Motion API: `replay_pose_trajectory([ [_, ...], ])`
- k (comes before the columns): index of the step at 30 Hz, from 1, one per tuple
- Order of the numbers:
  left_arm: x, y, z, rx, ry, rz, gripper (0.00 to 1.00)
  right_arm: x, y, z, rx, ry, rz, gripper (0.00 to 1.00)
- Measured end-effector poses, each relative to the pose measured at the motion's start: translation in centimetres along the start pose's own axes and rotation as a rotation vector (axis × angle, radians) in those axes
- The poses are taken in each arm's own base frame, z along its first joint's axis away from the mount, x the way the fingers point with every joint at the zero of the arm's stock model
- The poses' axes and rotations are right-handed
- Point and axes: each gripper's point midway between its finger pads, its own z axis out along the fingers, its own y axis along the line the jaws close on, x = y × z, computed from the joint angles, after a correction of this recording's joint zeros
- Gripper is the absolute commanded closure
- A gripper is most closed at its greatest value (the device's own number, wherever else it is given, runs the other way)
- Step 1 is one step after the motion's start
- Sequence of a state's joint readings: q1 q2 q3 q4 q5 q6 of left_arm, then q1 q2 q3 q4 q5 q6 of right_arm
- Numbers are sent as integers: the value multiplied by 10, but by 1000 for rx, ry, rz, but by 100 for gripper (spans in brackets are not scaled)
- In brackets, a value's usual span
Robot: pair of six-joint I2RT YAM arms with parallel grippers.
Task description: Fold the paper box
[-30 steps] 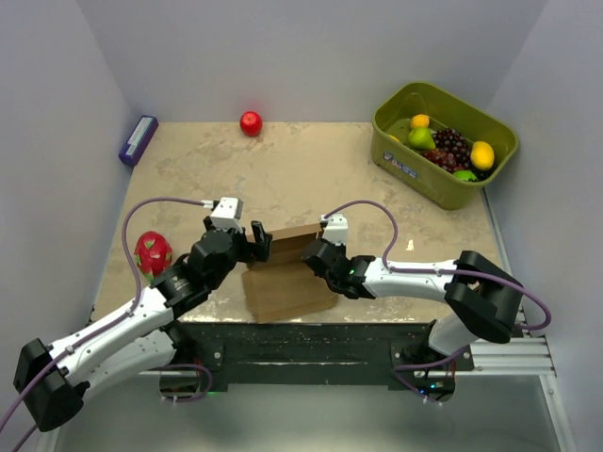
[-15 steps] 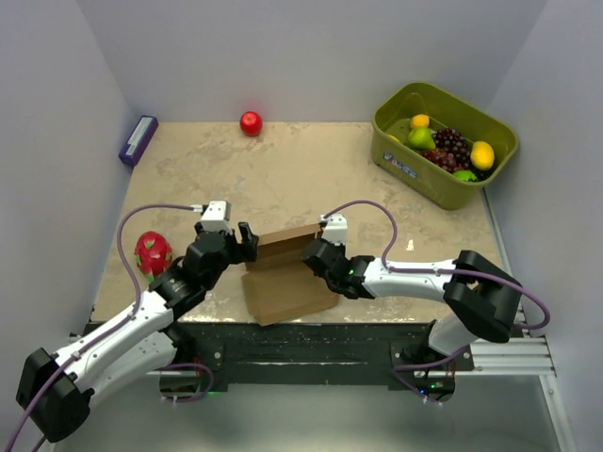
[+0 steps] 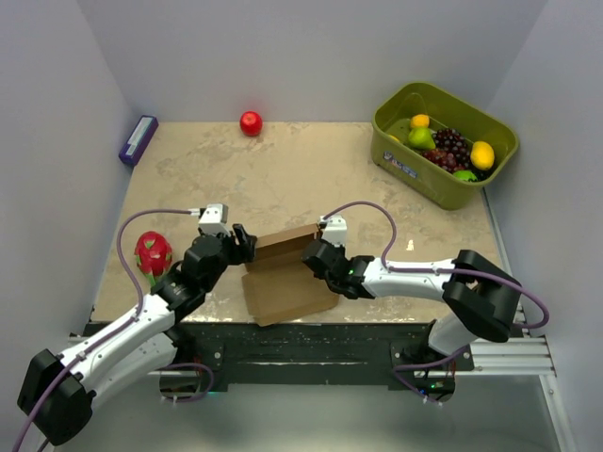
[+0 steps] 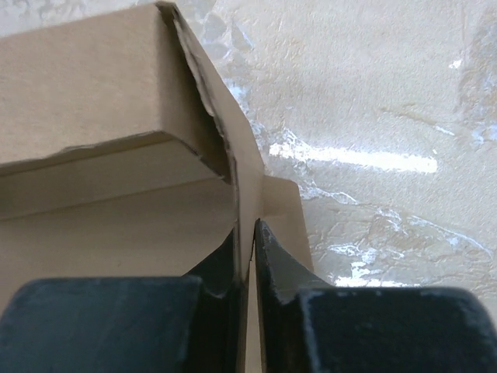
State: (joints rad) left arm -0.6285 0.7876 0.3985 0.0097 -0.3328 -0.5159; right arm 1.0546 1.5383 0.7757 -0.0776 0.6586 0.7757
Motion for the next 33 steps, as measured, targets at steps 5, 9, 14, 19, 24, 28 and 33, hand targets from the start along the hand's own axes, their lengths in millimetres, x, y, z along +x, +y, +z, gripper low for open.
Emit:
replay_pose_trajectory([
  [5, 3, -1, 1, 20, -20, -17, 39, 17, -5, -2, -3, 68, -32, 47],
  [9, 3, -1, 2, 26, -34, -21, 40, 20, -9, -9, -18, 89, -53, 26],
  [14, 1, -1, 4, 26, -42, -8, 40, -6, -12, -38, -102, 27, -25, 17],
  [19, 0, -1, 4, 29, -44, 5, 41, -49, -27, -66, -172, -88, 65, 21],
  [24, 0, -1, 4, 31, -45, 10, 41, -71, -71, -51, -89, -136, 135, 21],
  [28, 0, -1, 4, 33, -47, 17, 41, -50, -83, -33, -56, -84, 76, 24],
  [33, 0, -1, 4, 35, -48, 20, 41, -22, -77, -13, -93, -22, 25, 23],
])
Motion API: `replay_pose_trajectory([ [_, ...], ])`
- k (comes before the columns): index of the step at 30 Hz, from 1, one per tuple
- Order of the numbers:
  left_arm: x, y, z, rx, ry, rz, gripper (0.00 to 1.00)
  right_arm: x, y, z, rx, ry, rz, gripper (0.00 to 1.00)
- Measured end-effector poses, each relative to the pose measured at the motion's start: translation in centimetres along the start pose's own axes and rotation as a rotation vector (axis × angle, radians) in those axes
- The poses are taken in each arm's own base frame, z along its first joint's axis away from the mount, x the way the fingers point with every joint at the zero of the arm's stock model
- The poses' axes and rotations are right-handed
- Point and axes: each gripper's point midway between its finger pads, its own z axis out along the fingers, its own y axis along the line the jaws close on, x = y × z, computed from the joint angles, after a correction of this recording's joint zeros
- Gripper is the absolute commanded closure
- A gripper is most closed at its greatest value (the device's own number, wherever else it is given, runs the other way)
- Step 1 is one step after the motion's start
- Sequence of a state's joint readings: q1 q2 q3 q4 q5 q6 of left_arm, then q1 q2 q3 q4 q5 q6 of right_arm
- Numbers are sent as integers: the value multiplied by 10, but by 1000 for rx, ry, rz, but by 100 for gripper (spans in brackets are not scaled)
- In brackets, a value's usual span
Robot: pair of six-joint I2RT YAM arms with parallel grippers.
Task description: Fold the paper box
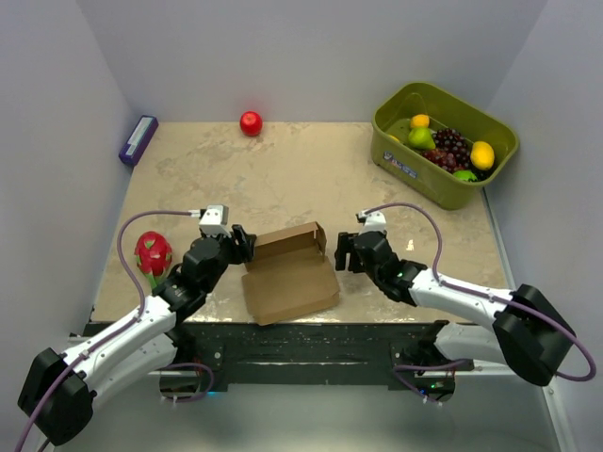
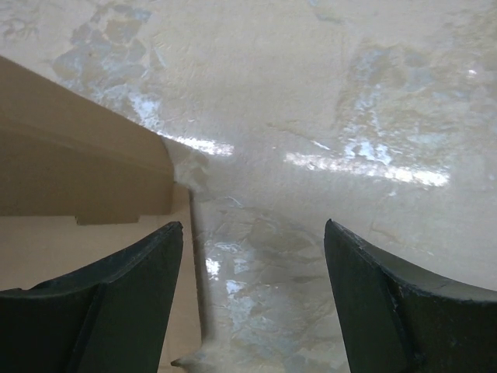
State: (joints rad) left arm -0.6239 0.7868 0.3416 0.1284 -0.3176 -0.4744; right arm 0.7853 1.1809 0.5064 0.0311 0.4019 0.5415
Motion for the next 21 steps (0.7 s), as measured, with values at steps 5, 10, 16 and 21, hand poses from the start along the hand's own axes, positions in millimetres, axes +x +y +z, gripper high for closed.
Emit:
replay_pose_trajectory([
  [5, -1, 0, 0, 2, -4, 10, 42, -1, 18, 4, -109, -31, -8, 23],
  [10, -1, 0, 1, 6, -9, 19, 42, -12, 34, 10, -178, -84, -32, 24],
  [16, -1, -1, 1, 14, -13, 24, 43, -15, 43, 16, -222, -109, -86, 26],
  [21, -1, -1, 1, 16, -15, 29, 43, -20, 49, 18, -253, -139, -113, 26],
])
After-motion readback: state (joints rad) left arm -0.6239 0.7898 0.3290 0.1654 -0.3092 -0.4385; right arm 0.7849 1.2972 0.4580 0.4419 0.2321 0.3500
